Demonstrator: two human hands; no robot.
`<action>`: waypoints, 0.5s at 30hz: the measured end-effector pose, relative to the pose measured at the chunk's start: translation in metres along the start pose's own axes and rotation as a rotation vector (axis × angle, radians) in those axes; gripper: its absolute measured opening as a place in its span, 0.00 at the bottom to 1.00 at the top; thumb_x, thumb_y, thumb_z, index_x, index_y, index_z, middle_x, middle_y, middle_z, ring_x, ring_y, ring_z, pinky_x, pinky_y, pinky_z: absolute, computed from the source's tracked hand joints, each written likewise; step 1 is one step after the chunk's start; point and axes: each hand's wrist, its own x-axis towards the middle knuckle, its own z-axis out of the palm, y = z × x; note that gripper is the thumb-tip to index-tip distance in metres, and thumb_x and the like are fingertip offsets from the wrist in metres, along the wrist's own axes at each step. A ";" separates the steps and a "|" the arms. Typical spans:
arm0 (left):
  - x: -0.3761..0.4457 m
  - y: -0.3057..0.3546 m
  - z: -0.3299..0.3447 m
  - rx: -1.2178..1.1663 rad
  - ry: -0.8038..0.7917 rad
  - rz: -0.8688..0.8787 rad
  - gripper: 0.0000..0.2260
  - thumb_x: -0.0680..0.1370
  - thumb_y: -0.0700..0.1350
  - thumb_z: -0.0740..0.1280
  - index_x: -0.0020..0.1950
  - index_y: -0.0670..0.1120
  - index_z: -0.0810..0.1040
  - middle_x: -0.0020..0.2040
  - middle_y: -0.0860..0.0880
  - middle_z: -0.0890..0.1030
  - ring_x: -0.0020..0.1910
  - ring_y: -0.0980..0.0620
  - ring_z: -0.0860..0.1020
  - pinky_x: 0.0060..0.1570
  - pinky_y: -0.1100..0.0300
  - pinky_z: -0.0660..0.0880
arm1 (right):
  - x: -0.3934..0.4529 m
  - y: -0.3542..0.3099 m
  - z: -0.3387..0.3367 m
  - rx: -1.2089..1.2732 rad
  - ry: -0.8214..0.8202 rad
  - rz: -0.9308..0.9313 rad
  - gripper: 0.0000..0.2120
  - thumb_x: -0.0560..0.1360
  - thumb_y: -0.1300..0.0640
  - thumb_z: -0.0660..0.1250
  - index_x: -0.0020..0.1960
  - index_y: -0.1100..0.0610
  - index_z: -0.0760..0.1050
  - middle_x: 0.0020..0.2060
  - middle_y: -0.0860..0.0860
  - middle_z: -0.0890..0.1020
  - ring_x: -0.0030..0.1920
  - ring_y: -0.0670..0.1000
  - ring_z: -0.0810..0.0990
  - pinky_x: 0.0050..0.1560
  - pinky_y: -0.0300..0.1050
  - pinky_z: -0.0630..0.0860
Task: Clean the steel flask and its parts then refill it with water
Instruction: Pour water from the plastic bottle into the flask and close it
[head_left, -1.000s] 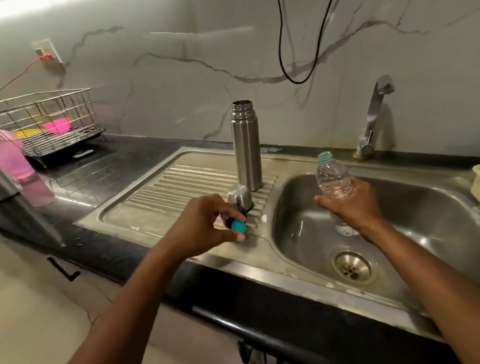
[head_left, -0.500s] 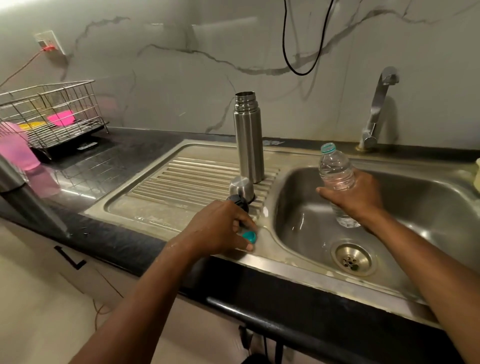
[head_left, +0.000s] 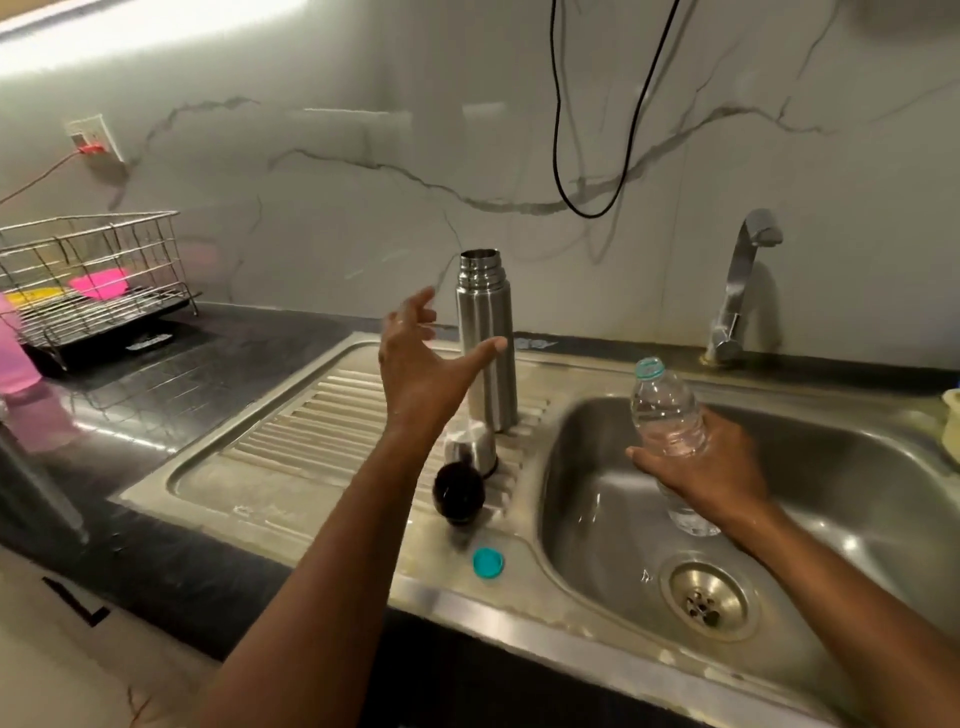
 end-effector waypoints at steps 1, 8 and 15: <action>0.011 -0.002 0.009 -0.043 -0.037 -0.077 0.48 0.63 0.59 0.85 0.78 0.52 0.68 0.66 0.50 0.75 0.61 0.54 0.76 0.59 0.58 0.76 | -0.002 -0.001 -0.001 -0.002 -0.006 0.003 0.19 0.64 0.54 0.86 0.49 0.47 0.81 0.42 0.44 0.86 0.43 0.46 0.85 0.45 0.46 0.80; 0.035 -0.027 0.052 -0.183 -0.238 -0.143 0.40 0.61 0.53 0.87 0.67 0.54 0.70 0.59 0.54 0.80 0.59 0.51 0.80 0.60 0.55 0.77 | -0.006 -0.003 0.001 -0.041 0.017 0.006 0.19 0.63 0.57 0.86 0.45 0.44 0.81 0.40 0.43 0.86 0.41 0.44 0.85 0.46 0.46 0.81; 0.028 -0.023 0.053 -0.275 -0.239 -0.074 0.32 0.69 0.43 0.83 0.64 0.56 0.68 0.53 0.58 0.78 0.49 0.61 0.79 0.47 0.69 0.73 | -0.013 -0.016 0.003 -0.088 0.006 0.003 0.20 0.62 0.58 0.86 0.47 0.44 0.81 0.38 0.44 0.86 0.39 0.40 0.85 0.40 0.41 0.80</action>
